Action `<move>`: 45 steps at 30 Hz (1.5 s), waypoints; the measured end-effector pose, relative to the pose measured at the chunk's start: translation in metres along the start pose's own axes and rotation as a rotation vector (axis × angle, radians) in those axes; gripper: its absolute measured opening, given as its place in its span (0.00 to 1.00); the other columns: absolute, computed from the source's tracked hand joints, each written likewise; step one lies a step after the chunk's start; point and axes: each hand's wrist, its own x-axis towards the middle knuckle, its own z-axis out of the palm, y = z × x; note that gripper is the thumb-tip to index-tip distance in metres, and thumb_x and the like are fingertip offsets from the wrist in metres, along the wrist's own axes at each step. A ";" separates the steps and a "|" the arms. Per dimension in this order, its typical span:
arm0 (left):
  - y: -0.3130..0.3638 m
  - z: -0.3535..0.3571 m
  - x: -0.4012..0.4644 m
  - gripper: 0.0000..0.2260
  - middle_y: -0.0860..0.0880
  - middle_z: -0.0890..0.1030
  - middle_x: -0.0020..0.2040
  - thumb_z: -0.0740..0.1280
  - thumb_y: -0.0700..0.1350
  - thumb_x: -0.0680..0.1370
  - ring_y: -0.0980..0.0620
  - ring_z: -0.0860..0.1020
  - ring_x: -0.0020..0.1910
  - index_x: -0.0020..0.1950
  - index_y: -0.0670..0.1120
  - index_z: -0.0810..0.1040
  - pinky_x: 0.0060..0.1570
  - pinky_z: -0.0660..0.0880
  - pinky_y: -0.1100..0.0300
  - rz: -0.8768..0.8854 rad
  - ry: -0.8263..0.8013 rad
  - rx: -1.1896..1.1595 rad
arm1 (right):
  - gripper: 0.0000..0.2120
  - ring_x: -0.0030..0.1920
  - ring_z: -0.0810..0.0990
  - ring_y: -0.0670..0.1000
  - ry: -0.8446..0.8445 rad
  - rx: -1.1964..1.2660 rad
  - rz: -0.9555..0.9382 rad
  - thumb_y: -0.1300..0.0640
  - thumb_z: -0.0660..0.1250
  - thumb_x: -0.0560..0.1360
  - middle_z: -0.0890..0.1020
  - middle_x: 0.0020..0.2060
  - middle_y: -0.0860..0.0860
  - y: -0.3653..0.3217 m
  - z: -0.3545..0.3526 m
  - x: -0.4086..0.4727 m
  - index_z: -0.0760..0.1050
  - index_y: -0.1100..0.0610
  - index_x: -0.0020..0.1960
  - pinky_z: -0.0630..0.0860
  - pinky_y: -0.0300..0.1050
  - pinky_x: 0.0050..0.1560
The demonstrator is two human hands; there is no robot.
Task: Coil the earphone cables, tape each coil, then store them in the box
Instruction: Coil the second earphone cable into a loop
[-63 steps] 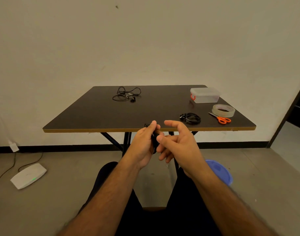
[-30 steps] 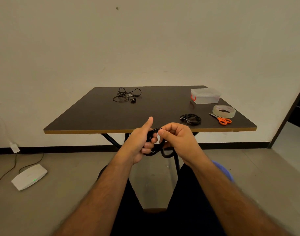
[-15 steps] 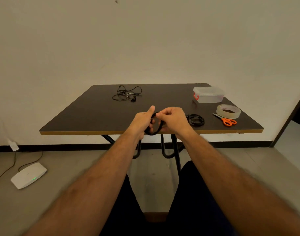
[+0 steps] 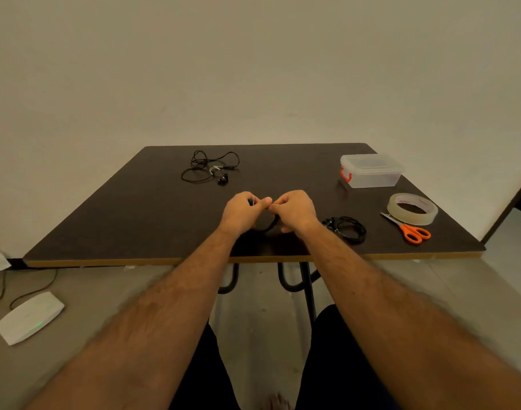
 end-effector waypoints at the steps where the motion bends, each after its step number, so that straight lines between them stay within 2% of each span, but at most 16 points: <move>1: -0.001 0.001 0.005 0.14 0.49 0.80 0.41 0.67 0.58 0.78 0.50 0.78 0.40 0.46 0.47 0.78 0.39 0.76 0.54 0.014 0.025 0.064 | 0.07 0.38 0.82 0.49 -0.001 -0.051 -0.007 0.51 0.70 0.77 0.83 0.38 0.50 -0.001 0.000 0.006 0.83 0.53 0.43 0.84 0.47 0.38; 5: -0.006 0.007 0.018 0.15 0.52 0.79 0.41 0.63 0.60 0.79 0.54 0.77 0.42 0.48 0.49 0.78 0.37 0.72 0.57 0.076 0.146 0.362 | 0.06 0.39 0.81 0.47 -0.013 -0.216 0.000 0.50 0.71 0.76 0.83 0.39 0.48 0.001 0.005 0.027 0.83 0.51 0.45 0.78 0.44 0.36; 8: -0.013 0.010 0.024 0.17 0.53 0.79 0.41 0.62 0.63 0.78 0.54 0.78 0.42 0.48 0.50 0.78 0.40 0.73 0.57 0.072 0.158 0.454 | 0.06 0.41 0.81 0.46 -0.036 -0.278 0.005 0.49 0.71 0.76 0.83 0.41 0.48 0.007 0.010 0.039 0.83 0.51 0.45 0.77 0.43 0.37; 11: -0.018 0.010 0.030 0.20 0.54 0.79 0.44 0.64 0.67 0.75 0.56 0.77 0.43 0.51 0.51 0.79 0.40 0.73 0.58 0.069 0.144 0.446 | 0.06 0.41 0.81 0.45 -0.064 -0.305 -0.012 0.50 0.70 0.76 0.83 0.42 0.48 0.011 0.011 0.045 0.83 0.52 0.47 0.76 0.41 0.37; 13: -0.018 0.007 0.031 0.25 0.55 0.77 0.49 0.66 0.69 0.72 0.57 0.75 0.46 0.57 0.50 0.77 0.41 0.72 0.58 0.054 0.165 0.357 | 0.06 0.41 0.81 0.45 -0.085 -0.308 -0.022 0.51 0.69 0.77 0.83 0.42 0.48 0.012 0.010 0.048 0.82 0.52 0.48 0.76 0.40 0.37; 15: -0.018 0.000 0.035 0.30 0.52 0.76 0.55 0.67 0.70 0.71 0.55 0.74 0.50 0.62 0.50 0.74 0.44 0.70 0.57 0.007 0.211 0.267 | 0.06 0.42 0.80 0.45 -0.094 -0.310 -0.026 0.51 0.69 0.77 0.82 0.42 0.48 0.012 0.009 0.050 0.82 0.52 0.48 0.76 0.41 0.39; 18: -0.024 -0.011 0.037 0.33 0.48 0.77 0.59 0.65 0.72 0.70 0.53 0.76 0.52 0.64 0.50 0.73 0.44 0.70 0.56 -0.060 0.248 0.247 | 0.06 0.42 0.80 0.44 -0.074 -0.314 -0.037 0.51 0.70 0.77 0.82 0.42 0.48 0.014 0.011 0.051 0.82 0.53 0.48 0.75 0.40 0.38; 26: -0.032 -0.022 0.025 0.26 0.52 0.79 0.52 0.68 0.69 0.71 0.54 0.76 0.50 0.58 0.50 0.76 0.40 0.70 0.59 -0.118 0.203 0.304 | 0.06 0.44 0.80 0.44 -0.023 -0.323 -0.063 0.51 0.69 0.77 0.83 0.44 0.48 0.017 0.016 0.046 0.82 0.53 0.50 0.78 0.42 0.45; 29: -0.026 -0.022 0.021 0.25 0.53 0.79 0.48 0.67 0.69 0.71 0.55 0.75 0.46 0.53 0.50 0.76 0.33 0.66 0.61 -0.158 0.161 0.316 | 0.06 0.43 0.80 0.44 0.012 -0.326 -0.088 0.51 0.69 0.77 0.83 0.43 0.47 0.018 0.018 0.042 0.82 0.53 0.50 0.75 0.40 0.42; 32: -0.017 -0.018 0.019 0.27 0.53 0.79 0.47 0.66 0.72 0.70 0.55 0.76 0.46 0.52 0.50 0.77 0.33 0.66 0.60 -0.168 0.077 0.372 | 0.06 0.42 0.79 0.43 0.031 -0.322 -0.106 0.52 0.68 0.78 0.82 0.42 0.47 0.019 0.019 0.037 0.81 0.53 0.50 0.73 0.38 0.41; 34: -0.011 -0.015 0.017 0.26 0.52 0.80 0.48 0.69 0.69 0.70 0.54 0.76 0.47 0.54 0.49 0.78 0.36 0.69 0.59 -0.165 0.038 0.409 | 0.06 0.42 0.79 0.43 0.033 -0.328 -0.118 0.52 0.68 0.78 0.81 0.41 0.46 0.019 0.020 0.035 0.81 0.53 0.51 0.72 0.38 0.40; 37: -0.008 -0.013 0.015 0.19 0.51 0.80 0.45 0.73 0.58 0.74 0.54 0.78 0.44 0.57 0.47 0.79 0.41 0.74 0.58 -0.172 -0.007 0.425 | 0.06 0.40 0.78 0.43 0.025 -0.327 -0.097 0.52 0.68 0.78 0.81 0.41 0.46 0.018 0.020 0.033 0.81 0.53 0.51 0.71 0.36 0.37; 39: -0.010 -0.015 0.013 0.15 0.51 0.81 0.45 0.73 0.51 0.75 0.54 0.79 0.44 0.59 0.46 0.80 0.48 0.79 0.55 -0.188 -0.033 0.363 | 0.06 0.41 0.79 0.43 0.030 -0.335 -0.086 0.52 0.68 0.78 0.82 0.42 0.47 0.019 0.018 0.034 0.81 0.53 0.51 0.72 0.37 0.39; 42: -0.012 -0.020 0.007 0.16 0.51 0.81 0.49 0.73 0.50 0.75 0.54 0.78 0.48 0.61 0.46 0.80 0.48 0.76 0.58 -0.165 -0.021 0.369 | 0.06 0.42 0.78 0.43 0.029 -0.347 -0.079 0.51 0.69 0.78 0.83 0.44 0.48 0.019 0.016 0.035 0.82 0.53 0.51 0.72 0.38 0.40; 45: -0.012 -0.021 0.000 0.24 0.47 0.81 0.58 0.73 0.53 0.74 0.50 0.79 0.56 0.67 0.44 0.76 0.51 0.75 0.58 -0.130 0.018 0.454 | 0.07 0.44 0.80 0.44 0.010 -0.354 -0.061 0.51 0.69 0.77 0.83 0.45 0.49 0.018 0.017 0.036 0.81 0.53 0.51 0.74 0.39 0.42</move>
